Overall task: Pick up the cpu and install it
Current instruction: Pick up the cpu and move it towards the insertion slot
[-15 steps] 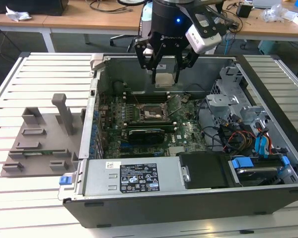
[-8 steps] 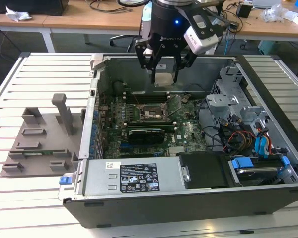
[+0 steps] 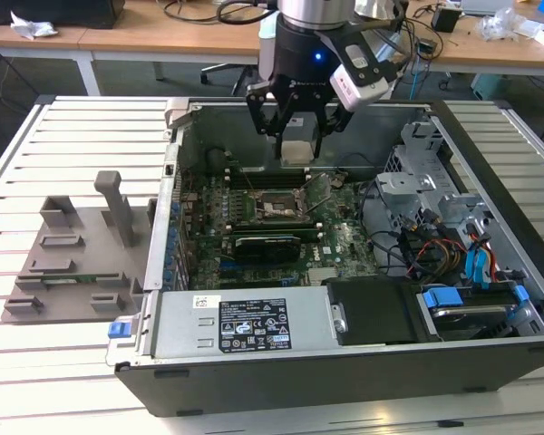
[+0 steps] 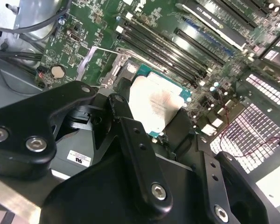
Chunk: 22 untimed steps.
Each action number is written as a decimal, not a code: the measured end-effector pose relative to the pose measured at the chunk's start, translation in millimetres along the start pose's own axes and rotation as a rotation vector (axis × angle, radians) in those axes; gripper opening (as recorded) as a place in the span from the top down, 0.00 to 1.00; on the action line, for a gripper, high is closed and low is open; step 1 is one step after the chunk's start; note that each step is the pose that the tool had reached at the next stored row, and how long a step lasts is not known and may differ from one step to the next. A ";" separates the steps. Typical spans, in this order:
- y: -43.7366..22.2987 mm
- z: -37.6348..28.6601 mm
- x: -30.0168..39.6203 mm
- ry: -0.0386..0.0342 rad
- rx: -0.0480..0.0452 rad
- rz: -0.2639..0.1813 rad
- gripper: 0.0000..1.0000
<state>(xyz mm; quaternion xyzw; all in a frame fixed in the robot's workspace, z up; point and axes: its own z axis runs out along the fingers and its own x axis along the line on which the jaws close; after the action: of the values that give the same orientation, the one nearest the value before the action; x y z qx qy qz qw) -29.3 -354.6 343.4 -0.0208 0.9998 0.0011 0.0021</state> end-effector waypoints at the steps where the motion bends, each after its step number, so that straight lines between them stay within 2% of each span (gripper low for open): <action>1: 1.1 1.7 -0.1 0.0000 0.0003 0.000 0.45; 5: 8.2 5.0 -1.2 0.0001 0.0029 -0.001 0.45; 8: 11.0 6.4 -1.5 0.0002 0.0048 -0.001 0.45; 22: 17.9 13.2 -2.6 0.0005 0.0119 -0.001 0.45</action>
<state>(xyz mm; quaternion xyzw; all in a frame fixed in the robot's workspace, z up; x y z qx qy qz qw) -27.4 -336.6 330.3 -0.0212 0.9998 -0.0049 0.0019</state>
